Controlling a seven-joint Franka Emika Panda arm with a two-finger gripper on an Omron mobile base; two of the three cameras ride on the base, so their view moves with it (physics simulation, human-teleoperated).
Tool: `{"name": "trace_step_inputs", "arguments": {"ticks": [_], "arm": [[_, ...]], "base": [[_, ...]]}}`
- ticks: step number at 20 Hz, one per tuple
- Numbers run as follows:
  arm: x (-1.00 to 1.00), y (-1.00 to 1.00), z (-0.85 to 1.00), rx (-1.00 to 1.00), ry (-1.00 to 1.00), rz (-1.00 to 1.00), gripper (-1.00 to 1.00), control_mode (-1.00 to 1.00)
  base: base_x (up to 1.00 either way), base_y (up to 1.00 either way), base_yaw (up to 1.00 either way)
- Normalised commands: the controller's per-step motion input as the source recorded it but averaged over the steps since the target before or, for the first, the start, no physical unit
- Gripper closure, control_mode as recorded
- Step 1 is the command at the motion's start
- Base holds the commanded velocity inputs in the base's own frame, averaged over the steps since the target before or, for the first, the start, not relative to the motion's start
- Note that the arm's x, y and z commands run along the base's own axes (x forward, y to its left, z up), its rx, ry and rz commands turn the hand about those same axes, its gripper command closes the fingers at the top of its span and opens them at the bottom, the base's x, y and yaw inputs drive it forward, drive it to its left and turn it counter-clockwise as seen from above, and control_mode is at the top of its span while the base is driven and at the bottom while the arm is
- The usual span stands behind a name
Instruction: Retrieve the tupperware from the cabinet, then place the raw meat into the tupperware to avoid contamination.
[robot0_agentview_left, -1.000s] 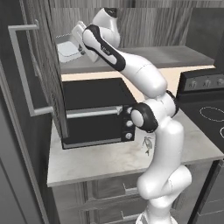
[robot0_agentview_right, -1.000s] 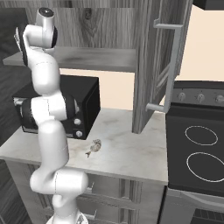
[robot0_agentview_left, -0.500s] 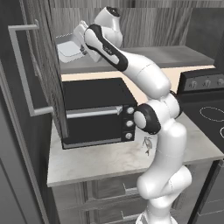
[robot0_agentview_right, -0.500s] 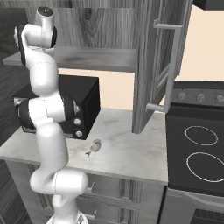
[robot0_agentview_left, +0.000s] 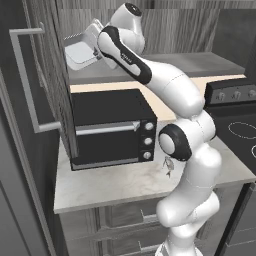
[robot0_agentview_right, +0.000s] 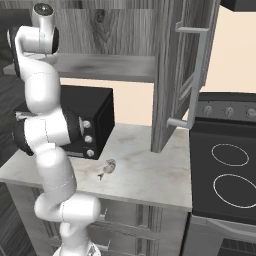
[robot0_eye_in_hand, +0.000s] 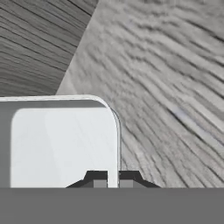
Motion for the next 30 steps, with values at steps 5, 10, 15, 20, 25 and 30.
{"name": "trace_step_inputs", "arguments": {"ticks": [5,10,15,20,25,30], "arm": [[-0.59,-0.33,0.05,0.0,-0.03,-0.06,1.0,-1.0],[-0.74,-0.44,0.05,0.0,0.0,-0.08,1.0,-1.0],[-0.92,-0.5,0.02,0.0,-0.01,-0.07,1.0,-1.0],[-0.99,-0.59,0.0,0.0,-0.01,-0.04,1.0,-1.0],[-0.99,-0.61,0.0,0.0,-0.01,-0.03,1.0,-1.0],[-0.9,-0.61,0.0,0.02,0.0,-0.06,1.0,-1.0]], "base": [[0.0,0.0,0.0],[0.0,0.0,0.0],[0.0,0.0,0.0],[0.0,0.0,0.0],[0.0,0.0,0.0],[0.0,0.0,0.0]]}}
